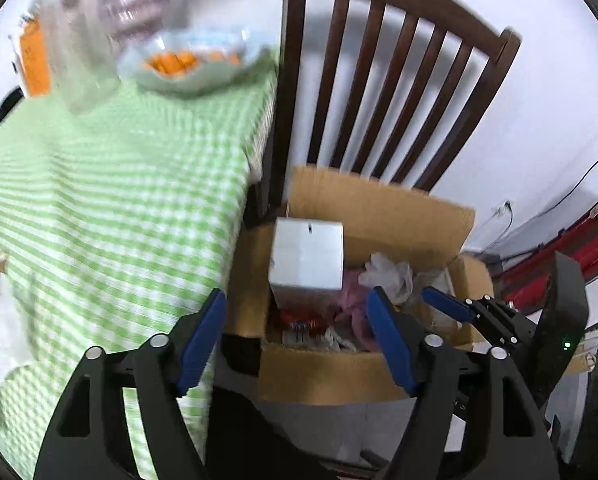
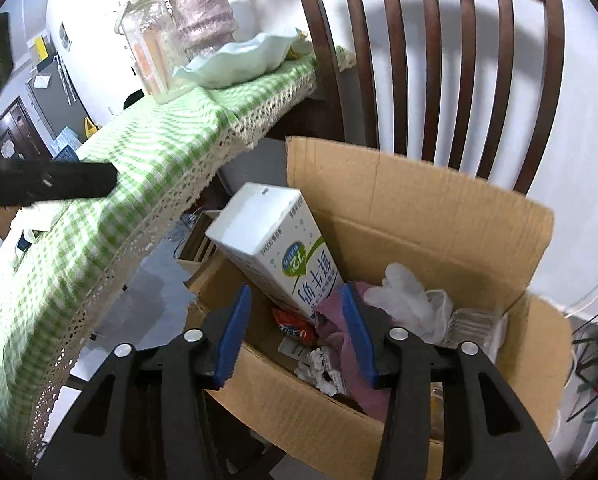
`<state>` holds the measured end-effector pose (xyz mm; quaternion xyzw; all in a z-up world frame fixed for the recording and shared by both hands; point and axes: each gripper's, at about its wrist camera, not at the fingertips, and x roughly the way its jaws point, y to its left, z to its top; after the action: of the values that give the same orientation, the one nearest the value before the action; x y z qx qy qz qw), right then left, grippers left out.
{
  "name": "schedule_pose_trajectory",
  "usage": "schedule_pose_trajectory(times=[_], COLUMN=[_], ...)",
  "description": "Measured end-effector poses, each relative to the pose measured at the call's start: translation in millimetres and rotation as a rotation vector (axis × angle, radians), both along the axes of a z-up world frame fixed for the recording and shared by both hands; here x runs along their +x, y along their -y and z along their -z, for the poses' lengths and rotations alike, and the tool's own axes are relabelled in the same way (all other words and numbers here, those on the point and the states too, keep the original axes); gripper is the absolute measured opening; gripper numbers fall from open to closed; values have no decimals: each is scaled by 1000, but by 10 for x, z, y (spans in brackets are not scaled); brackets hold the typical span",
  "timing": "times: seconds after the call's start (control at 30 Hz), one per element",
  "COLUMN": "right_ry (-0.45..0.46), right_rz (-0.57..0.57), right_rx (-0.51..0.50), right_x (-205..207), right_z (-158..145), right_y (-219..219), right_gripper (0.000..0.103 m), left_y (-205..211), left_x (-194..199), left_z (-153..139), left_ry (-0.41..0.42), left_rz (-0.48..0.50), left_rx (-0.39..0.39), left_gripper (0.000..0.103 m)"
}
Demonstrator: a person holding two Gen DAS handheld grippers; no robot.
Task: Collect trash
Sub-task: 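Move both tools back over the table toward the remaining trash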
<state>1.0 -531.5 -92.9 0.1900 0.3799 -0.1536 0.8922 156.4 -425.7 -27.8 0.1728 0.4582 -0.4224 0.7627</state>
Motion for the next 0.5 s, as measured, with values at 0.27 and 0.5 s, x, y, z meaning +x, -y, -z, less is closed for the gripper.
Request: schedule_pose_trajectory(times=[0.27, 0.5], right_ry=[35, 52], right_rz=[-17, -64], right_rx=[-88, -138], right_x=[115, 354], right_z=[-346, -546], right_y=[-239, -552], right_gripper=[47, 48], left_y=[-653, -1322], left_x=[87, 289], left_z=[-546, -471], left_ry=[99, 142], left_rz=[-85, -229], left_rx=[-145, -192], left_gripper=[77, 77])
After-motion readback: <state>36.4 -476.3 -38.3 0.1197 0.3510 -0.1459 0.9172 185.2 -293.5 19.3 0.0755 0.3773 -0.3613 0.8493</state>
